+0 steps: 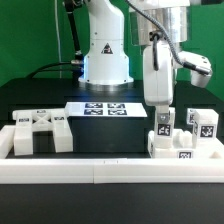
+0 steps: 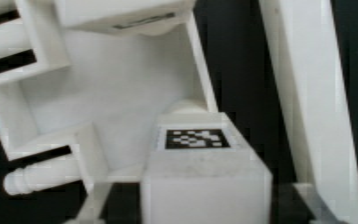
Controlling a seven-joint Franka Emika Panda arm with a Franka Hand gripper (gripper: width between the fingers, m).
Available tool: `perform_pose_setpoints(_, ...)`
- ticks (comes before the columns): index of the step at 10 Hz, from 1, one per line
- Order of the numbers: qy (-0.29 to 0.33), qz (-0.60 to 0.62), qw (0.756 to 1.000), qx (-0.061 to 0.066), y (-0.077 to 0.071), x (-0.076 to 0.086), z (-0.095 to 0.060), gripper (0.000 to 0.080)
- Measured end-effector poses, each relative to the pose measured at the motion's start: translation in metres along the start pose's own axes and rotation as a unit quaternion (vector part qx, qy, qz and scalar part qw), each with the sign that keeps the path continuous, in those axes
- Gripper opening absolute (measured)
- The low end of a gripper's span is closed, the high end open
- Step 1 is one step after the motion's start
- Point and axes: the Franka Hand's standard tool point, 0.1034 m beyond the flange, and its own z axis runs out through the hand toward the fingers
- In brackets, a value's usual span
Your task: Assemble chair
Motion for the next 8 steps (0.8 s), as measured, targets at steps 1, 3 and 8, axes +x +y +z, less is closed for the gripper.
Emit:
perform_pose_setpoints(1, 0.000, -0.013, 1.000, 0.000, 0.0001, -0.0002, 0.0001, 0.0540)
perform_pose_setpoints(3, 0.000, -0.046, 0.999, 0.000, 0.0001, -0.0001, -0.0001, 0.0626)
perform_pose_setpoints(8, 0.001, -0.298, 0.954, -0.005, 0.0037, -0.0045, 0.0013, 0.0649)
